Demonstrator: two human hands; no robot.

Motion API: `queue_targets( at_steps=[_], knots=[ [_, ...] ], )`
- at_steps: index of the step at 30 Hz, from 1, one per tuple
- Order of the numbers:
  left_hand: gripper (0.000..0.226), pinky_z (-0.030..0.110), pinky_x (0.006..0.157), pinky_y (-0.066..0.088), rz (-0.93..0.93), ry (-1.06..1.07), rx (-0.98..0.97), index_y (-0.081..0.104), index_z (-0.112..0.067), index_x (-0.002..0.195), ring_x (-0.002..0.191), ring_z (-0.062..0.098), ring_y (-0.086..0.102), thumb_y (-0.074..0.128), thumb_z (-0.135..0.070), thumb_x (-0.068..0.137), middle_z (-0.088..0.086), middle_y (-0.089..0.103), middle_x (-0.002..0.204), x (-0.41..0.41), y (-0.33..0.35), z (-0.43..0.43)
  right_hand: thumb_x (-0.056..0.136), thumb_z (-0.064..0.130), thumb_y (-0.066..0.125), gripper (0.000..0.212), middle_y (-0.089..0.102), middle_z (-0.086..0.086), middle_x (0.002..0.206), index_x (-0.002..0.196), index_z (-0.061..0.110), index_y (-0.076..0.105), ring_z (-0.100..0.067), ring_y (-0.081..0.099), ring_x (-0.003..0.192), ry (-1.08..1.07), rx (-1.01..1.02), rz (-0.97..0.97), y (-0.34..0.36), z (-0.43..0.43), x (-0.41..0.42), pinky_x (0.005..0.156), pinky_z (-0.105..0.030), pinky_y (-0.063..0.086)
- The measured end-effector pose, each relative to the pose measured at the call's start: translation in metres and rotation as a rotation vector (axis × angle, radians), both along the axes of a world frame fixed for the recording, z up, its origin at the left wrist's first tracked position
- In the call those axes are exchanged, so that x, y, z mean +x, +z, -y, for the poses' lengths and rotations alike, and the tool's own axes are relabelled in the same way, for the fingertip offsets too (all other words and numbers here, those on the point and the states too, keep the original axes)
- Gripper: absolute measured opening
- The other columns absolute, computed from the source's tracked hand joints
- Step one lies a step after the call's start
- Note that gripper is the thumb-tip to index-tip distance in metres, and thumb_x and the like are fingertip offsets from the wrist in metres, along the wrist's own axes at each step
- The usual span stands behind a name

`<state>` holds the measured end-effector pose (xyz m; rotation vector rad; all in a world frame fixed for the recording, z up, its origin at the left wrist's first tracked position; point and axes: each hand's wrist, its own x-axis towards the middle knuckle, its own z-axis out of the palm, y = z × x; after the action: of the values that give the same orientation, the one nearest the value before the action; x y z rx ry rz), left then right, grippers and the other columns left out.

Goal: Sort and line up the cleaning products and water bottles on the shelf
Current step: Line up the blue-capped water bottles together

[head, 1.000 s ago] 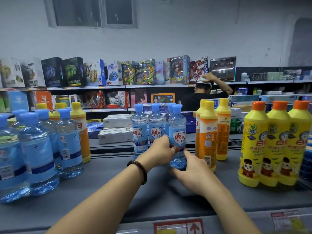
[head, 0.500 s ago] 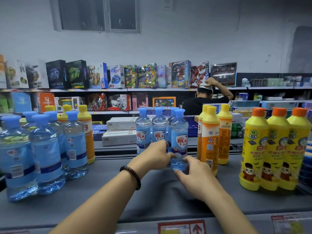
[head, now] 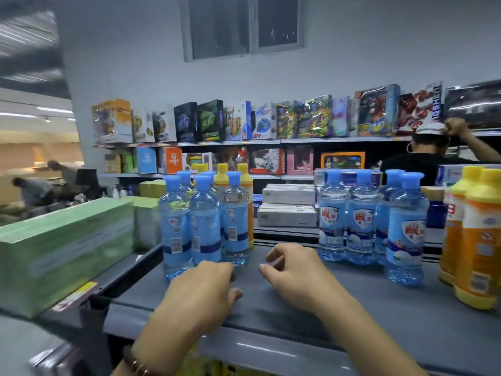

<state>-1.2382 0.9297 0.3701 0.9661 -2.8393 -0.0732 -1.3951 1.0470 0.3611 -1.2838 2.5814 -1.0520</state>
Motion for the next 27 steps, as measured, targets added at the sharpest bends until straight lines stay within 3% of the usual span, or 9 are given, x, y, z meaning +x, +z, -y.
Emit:
queue_targets(
  at_steps=[4,7,12,18,24,27],
  knots=[
    [0.034,0.043,0.097,0.055,-0.058,0.077,0.019,0.059,-0.037,0.125,0.121,0.021,0.062,0.057,-0.061,0.100,-0.009,0.064,0.128,0.033,-0.014,0.027,0.095,0.048,0.071,0.035,0.068,0.004,0.117,0.123,0.028,0.064,-0.016,0.066,0.107,0.051,-0.040,-0.006,0.000,0.049,0.024,0.095,-0.038,0.057],
    [0.029,0.042,0.091,0.058,-0.171,0.101,0.031,0.063,-0.037,0.117,0.114,0.020,0.067,0.061,-0.058,0.097,-0.011,0.068,0.118,0.045,-0.024,0.041,0.094,0.044,0.073,0.048,0.064,0.000,0.128,0.134,0.022,0.058,-0.018,0.060,0.112,0.062,-0.067,-0.004,0.001,0.078,0.039,0.087,-0.030,0.047],
    [0.029,0.037,0.073,0.047,-0.221,0.133,-0.080,0.066,-0.030,0.096,0.103,0.022,0.068,0.052,-0.055,0.099,-0.008,0.071,0.101,0.048,-0.038,0.051,0.089,0.037,0.081,0.050,0.064,0.000,0.126,0.125,0.020,0.051,-0.019,0.061,0.111,0.052,-0.114,0.099,-0.006,0.113,0.050,0.083,-0.029,0.046],
    [0.034,0.037,0.078,0.050,-0.272,0.131,-0.049,0.071,-0.026,0.102,0.100,0.026,0.068,0.049,-0.053,0.104,-0.003,0.072,0.101,0.049,-0.044,0.051,0.076,0.039,0.089,0.055,0.070,0.006,0.118,0.119,0.026,0.058,-0.018,0.068,0.110,0.066,-0.130,0.194,-0.018,0.135,0.046,0.092,-0.038,0.058],
    [0.030,0.035,0.083,0.051,-0.263,0.110,-0.068,0.067,-0.030,0.109,0.107,0.023,0.065,0.051,-0.055,0.105,-0.005,0.069,0.111,0.046,-0.038,0.047,0.077,0.024,0.096,0.059,0.072,0.008,0.125,0.127,0.026,0.064,-0.015,0.068,0.116,0.117,-0.127,0.250,-0.019,0.132,0.034,0.101,-0.036,0.056],
    [0.027,0.037,0.085,0.056,-0.323,0.111,-0.021,0.064,-0.034,0.113,0.107,0.022,0.067,0.054,-0.057,0.102,-0.008,0.071,0.109,0.047,-0.037,0.049,0.071,0.027,0.098,0.063,0.075,0.011,0.123,0.126,0.030,0.066,-0.012,0.070,0.114,0.163,-0.103,0.251,-0.019,0.122,0.028,0.105,-0.041,0.057]
  ],
)
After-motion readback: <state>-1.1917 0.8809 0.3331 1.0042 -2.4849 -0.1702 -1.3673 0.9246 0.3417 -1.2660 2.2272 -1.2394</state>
